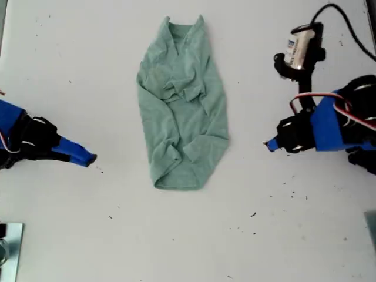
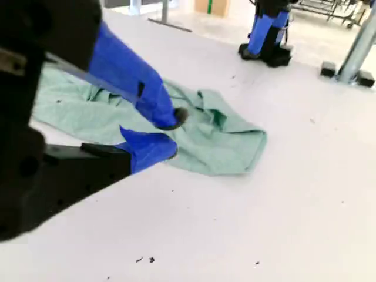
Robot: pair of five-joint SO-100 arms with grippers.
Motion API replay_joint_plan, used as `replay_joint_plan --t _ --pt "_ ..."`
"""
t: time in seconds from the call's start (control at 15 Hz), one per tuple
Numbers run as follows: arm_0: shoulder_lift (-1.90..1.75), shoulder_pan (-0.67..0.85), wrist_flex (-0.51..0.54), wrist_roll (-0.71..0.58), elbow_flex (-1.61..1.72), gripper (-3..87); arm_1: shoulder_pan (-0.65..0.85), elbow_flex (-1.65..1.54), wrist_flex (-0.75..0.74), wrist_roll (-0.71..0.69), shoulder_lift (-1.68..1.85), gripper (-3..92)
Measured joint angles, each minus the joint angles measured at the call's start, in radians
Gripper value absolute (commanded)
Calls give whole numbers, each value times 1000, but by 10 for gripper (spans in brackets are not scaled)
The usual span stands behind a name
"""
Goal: Fold t shirt
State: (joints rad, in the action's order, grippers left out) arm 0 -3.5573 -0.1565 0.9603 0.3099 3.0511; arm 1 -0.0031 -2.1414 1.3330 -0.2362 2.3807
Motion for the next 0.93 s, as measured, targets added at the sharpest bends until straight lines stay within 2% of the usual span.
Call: replay_joint_plan --t 0.13,0.27,0.4,0.53,0.67,0.73,0.8,0.87,0.93 --pt "313 -26 34 35 -253 -4 -17 276 137 -14 -204 23" --pt "764 -78 167 51 -623 -4 -26 520 244 -25 -351 23" --pt "1201 -80 344 17 -1022 -4 -28 718 328 -34 -483 23" --pt "1611 -77 543 -106 -1440 -2 -28 888 356 -66 -614 23" --pt "1873 -75 577 -328 -1718 -2 -28 1005 364 -74 -698 22" --pt "1893 -63 588 -373 -1752 44 -28 1029 365 -72 -706 18" --pt "1893 -38 611 -385 -1775 214 -28 1046 365 -72 -707 94" --pt "1893 -14 620 -387 -1778 294 -28 1062 365 -72 -716 255" --pt "1893 9 623 -388 -1778 300 -28 1081 376 -72 -730 336"
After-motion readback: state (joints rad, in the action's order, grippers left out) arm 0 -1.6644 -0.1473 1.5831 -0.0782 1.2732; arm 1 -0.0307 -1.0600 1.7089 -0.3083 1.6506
